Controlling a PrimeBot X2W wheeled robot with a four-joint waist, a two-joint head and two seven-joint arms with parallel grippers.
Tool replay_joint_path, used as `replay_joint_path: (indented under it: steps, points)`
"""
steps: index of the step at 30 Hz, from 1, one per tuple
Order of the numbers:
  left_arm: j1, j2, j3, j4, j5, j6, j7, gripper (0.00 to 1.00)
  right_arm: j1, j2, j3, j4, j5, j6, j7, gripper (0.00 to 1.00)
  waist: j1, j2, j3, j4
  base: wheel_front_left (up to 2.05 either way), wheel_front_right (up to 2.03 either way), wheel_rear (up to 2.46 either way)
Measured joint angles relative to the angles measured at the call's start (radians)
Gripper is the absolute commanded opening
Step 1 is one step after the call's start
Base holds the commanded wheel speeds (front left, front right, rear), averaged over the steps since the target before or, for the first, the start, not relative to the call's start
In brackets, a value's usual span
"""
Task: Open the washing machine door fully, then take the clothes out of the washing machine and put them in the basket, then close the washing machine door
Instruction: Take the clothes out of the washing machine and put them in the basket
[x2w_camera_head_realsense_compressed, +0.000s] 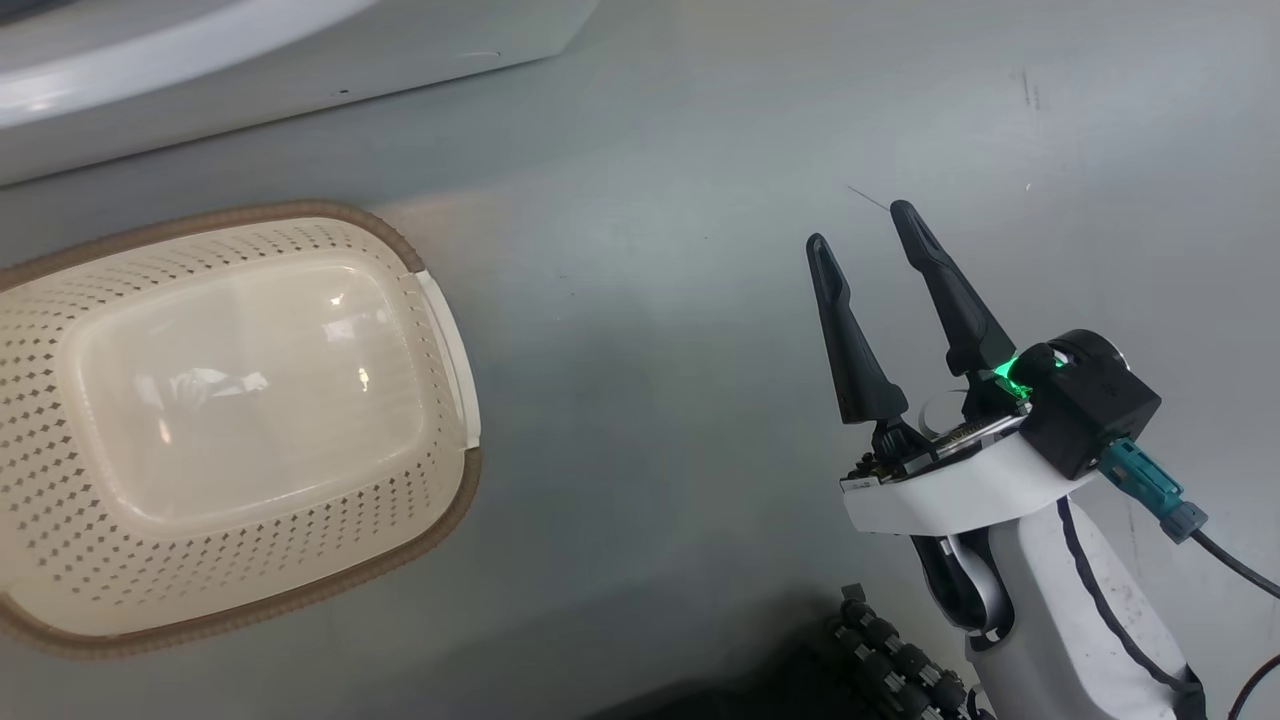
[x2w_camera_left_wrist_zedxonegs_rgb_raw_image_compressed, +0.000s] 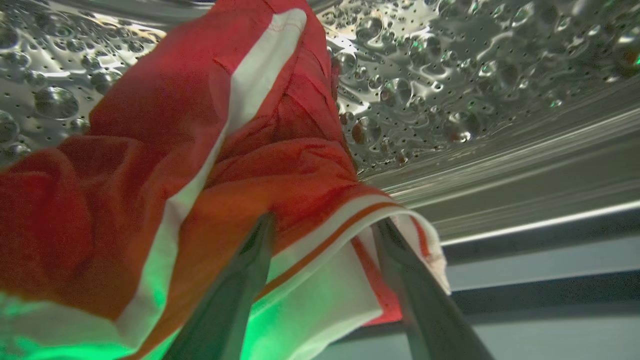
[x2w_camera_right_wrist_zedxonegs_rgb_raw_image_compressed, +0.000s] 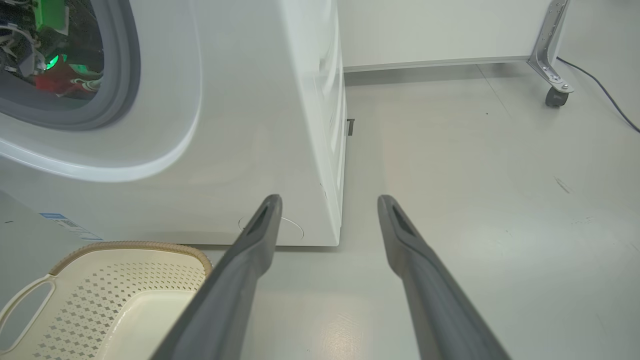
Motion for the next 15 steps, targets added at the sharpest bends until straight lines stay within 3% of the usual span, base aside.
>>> replay_joint_path:
  steps: [8, 9, 10, 11, 12, 15]
  points:
    - [-0.038, 0.038, 0.004, 0.056, 0.018, 0.019, 0.043, 1.00, -0.020, 0.000, 0.004, 0.010, 0.010, -0.008, 0.000, 1.00, 0.0000, 0.0000, 0.030, -0.026, 0.00, 0.00, 0.00]
    - [-0.043, 0.038, 0.005, 0.062, 0.018, 0.020, 0.050, 0.89, -0.020, 0.000, 0.005, 0.012, 0.010, -0.009, 0.000, 1.00, -0.0001, 0.0000, 0.031, -0.027, 0.00, 0.00, 0.00]
    - [-0.048, 0.038, 0.006, 0.067, 0.018, 0.025, 0.057, 0.51, -0.020, 0.000, 0.005, 0.013, 0.010, -0.009, 0.000, 1.00, -0.0001, 0.0000, 0.031, -0.027, 0.00, 0.00, 0.00]
    - [-0.053, 0.038, 0.006, 0.072, 0.018, 0.029, 0.064, 0.29, -0.021, 0.000, 0.005, 0.015, 0.010, -0.009, 0.000, 1.00, -0.0001, 0.0000, 0.031, -0.027, 0.00, 0.00, 0.00]
    - [-0.056, 0.038, 0.006, 0.074, 0.018, 0.030, 0.068, 0.00, -0.023, 0.000, 0.005, 0.016, 0.010, -0.009, 0.000, 1.00, -0.0001, 0.0000, 0.031, -0.027, 0.00, 0.00, 0.00]
    - [-0.062, 0.037, 0.002, 0.075, 0.018, 0.032, 0.071, 0.00, -0.032, 0.000, 0.005, 0.017, 0.010, -0.009, 0.000, 1.00, -0.0001, 0.0000, 0.033, -0.025, 0.00, 0.00, 0.00]
